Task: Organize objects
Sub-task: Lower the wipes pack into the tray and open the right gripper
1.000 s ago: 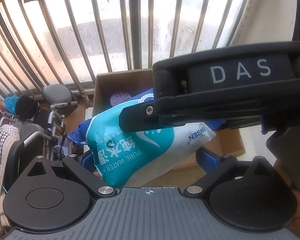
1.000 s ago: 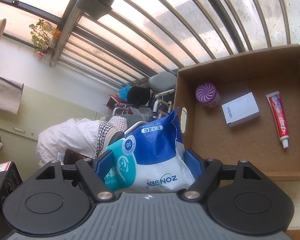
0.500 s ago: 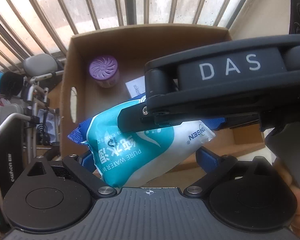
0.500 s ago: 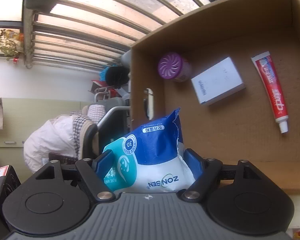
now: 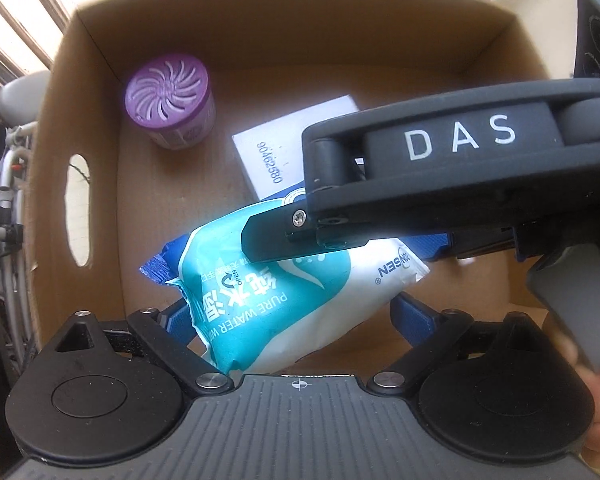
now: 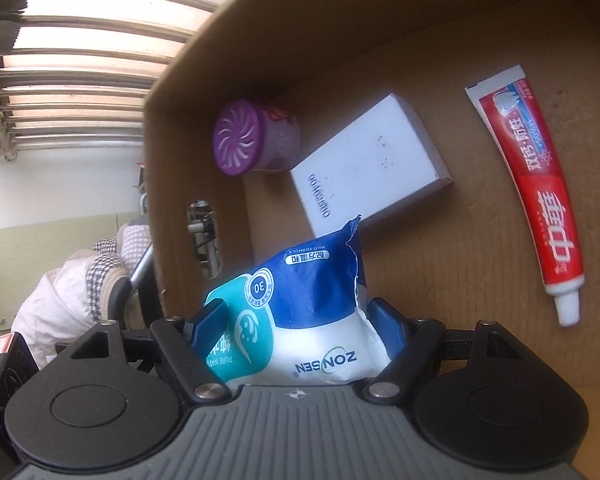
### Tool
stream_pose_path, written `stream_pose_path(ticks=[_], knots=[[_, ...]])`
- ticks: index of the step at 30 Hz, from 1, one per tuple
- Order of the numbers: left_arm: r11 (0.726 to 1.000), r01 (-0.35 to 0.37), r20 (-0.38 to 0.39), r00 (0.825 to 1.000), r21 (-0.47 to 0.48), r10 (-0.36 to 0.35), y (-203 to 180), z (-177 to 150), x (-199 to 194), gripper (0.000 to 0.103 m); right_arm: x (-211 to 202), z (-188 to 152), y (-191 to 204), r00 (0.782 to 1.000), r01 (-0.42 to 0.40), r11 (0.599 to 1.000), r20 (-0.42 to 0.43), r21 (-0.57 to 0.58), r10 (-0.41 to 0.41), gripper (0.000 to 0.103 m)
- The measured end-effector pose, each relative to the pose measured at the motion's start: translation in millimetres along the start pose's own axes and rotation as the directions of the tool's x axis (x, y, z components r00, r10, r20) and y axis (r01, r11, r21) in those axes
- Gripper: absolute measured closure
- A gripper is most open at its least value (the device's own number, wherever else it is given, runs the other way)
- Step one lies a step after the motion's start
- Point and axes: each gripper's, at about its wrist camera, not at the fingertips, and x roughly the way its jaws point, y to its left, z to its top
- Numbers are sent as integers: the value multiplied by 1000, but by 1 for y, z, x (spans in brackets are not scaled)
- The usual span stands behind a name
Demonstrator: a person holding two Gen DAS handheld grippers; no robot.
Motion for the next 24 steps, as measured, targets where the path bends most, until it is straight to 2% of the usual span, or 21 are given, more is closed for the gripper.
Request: stream_pose_path(ticks=[4, 7, 10, 13, 17, 20, 24], knots=[[1000, -21, -50, 998, 21, 22, 3, -3, 21, 8, 17, 7, -16, 1000, 13, 999, 4, 32, -13, 23], [999, -36, -55, 998, 30, 38, 7, -11, 20, 10, 23, 7, -21, 998, 62, 997, 6, 34, -63, 23], [1000, 2, -38, 999, -21, -2, 20, -18, 2, 10, 17, 7, -25, 999, 48, 997, -1, 67, -48, 23], [996, 55, 10, 998, -76, -55, 33, -25, -18, 9, -4, 6, -24, 999, 38, 997, 34, 74, -41, 23], [976, 161, 57, 986, -148, -154, 47, -29, -25, 9, -24, 6, -24, 996, -5, 995, 85, 105, -4, 23], [960, 204, 47, 979, -190, -199, 47, -19, -16, 9, -19, 9, -24, 996, -36, 991, 89, 128, 25, 23], [952, 203, 15, 979, -231, -205, 51, -11, -3, 10, 3, 10, -25, 997, -30, 985, 72, 169, 18, 22]])
